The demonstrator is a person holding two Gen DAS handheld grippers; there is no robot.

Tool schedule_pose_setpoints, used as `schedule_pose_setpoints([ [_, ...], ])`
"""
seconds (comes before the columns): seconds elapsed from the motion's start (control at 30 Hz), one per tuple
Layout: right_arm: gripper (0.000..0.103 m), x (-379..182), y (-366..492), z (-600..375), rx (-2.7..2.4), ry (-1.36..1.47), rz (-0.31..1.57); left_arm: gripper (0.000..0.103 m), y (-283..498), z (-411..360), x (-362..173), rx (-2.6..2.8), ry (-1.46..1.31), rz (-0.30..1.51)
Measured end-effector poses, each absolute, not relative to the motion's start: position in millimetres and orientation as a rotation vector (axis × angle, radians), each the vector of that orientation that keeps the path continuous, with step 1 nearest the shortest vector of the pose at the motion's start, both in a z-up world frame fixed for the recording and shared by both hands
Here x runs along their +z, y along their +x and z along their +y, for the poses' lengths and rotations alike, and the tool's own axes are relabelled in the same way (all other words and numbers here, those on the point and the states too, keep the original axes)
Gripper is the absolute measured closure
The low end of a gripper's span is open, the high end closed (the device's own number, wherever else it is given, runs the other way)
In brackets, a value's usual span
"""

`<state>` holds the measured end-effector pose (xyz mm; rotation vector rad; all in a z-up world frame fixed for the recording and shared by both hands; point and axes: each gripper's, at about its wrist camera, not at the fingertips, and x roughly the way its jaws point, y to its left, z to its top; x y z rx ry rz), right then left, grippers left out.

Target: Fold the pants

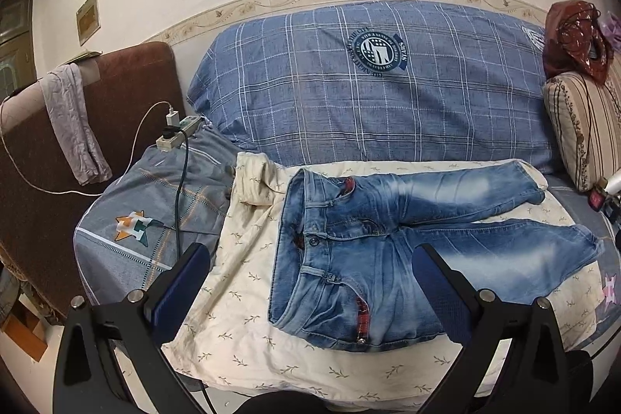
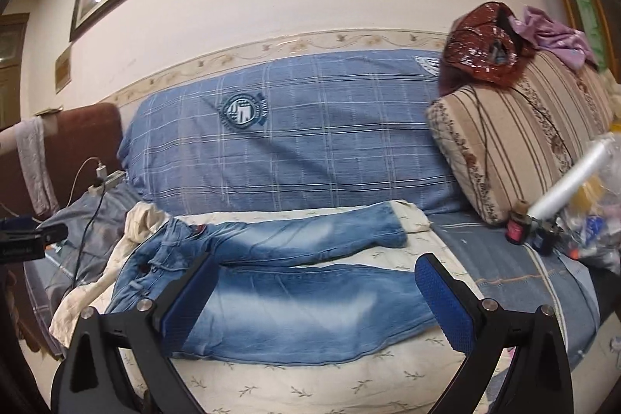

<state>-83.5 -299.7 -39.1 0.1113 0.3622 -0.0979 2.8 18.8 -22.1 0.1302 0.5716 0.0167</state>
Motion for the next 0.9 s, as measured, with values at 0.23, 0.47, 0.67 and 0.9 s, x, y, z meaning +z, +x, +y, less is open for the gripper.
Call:
schedule_pose_setpoints([
  [0.23,0.001,-42,-84,-292,-0.079,0.097,0.365,0.000,3,20,-25,0.022,0.122,0.573],
  [0.47,0.001,-44,-83,-294,-0.080,0.100,0.372,0.000,5,16,-28,0.016,0.129,0.581],
  [0.67,0.001,-47,-80,-294,-0.085,0.104,0.381,0.000,6,15,-30,0.011,0.133,0.585],
  [0.9,0.001,-51,-77,-296,-0.087,0.115,0.391,0.000,10,15,-33,0.007,0.132,0.596],
])
